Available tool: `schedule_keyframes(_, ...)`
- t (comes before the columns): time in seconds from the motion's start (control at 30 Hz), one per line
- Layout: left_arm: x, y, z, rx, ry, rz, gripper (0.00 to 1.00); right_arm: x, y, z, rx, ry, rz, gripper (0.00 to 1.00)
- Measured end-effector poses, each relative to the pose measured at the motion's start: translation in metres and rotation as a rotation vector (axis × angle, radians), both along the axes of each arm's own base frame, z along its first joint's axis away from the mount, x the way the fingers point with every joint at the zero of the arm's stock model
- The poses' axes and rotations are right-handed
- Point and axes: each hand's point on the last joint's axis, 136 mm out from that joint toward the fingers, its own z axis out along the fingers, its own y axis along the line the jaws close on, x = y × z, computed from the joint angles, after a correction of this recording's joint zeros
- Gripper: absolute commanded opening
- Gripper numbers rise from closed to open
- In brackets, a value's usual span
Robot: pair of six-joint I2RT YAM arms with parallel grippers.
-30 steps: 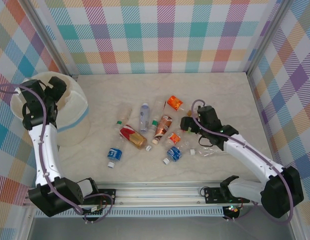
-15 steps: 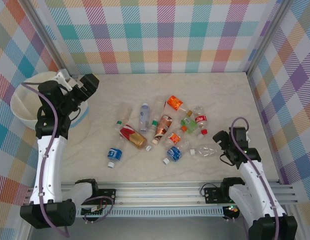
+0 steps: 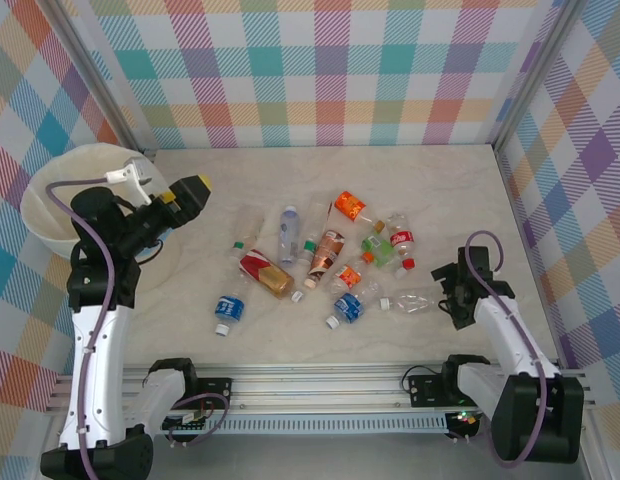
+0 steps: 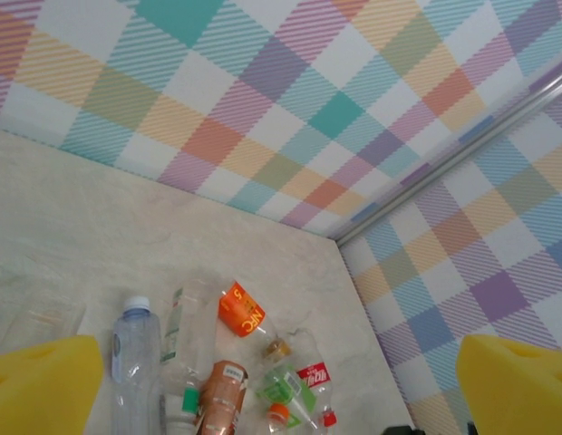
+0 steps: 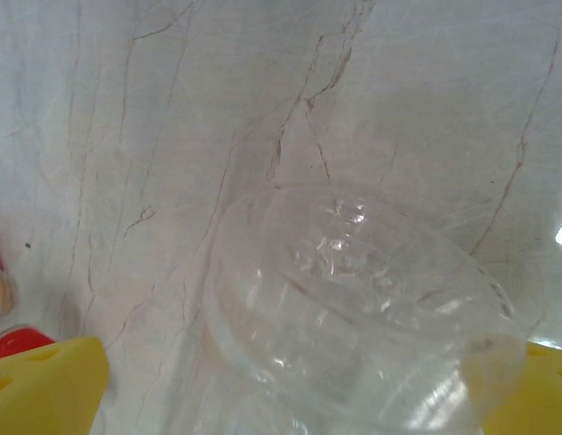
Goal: Put the plastic bottles in the bin
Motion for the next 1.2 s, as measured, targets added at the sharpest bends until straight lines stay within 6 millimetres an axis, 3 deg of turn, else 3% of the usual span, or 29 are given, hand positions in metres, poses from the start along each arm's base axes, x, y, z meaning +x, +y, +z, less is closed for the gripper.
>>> schedule_keyframes(0.17, 0.002, -0.007, -0.027, -0.022, 0.074, -0.045, 1.00, 0.005, -0.001, -0.014, 0.011, 0.006, -0.034, 0.92)
schedule_keyframes(0.33, 0.000, -0.015, -0.029, -0.032, 0.080, -0.078, 1.00, 0.002, -0.004, -0.022, 0.003, 0.012, -0.053, 0.82)
schedule_keyframes(0.47, -0.002, -0.026, -0.036, -0.047, 0.089, -0.117, 1.00, -0.003, -0.005, -0.025, -0.015, 0.007, -0.032, 0.67)
schedule_keyframes(0.7, 0.002, -0.067, -0.061, -0.115, 0.141, -0.221, 1.00, -0.004, -0.003, -0.021, -0.058, -0.095, 0.070, 0.55)
schedule_keyframes(0.8, 0.003, -0.087, -0.069, -0.104, 0.162, -0.269, 1.00, 0.006, -0.002, -0.010, -0.089, -0.194, 0.124, 0.51)
schedule_keyframes(0.93, 0.007, -0.102, -0.077, -0.093, 0.183, -0.297, 1.00, 0.021, 0.004, 0.023, -0.122, -0.360, 0.208, 0.49)
schedule_keyframes(1.07, 0.011, -0.115, -0.084, -0.076, 0.189, -0.324, 1.00, 0.033, 0.017, 0.062, -0.133, -0.543, 0.304, 0.47)
schedule_keyframes(1.2, 0.016, -0.123, -0.090, -0.062, 0.205, -0.334, 1.00, 0.039, 0.034, 0.080, -0.114, -0.627, 0.415, 0.47)
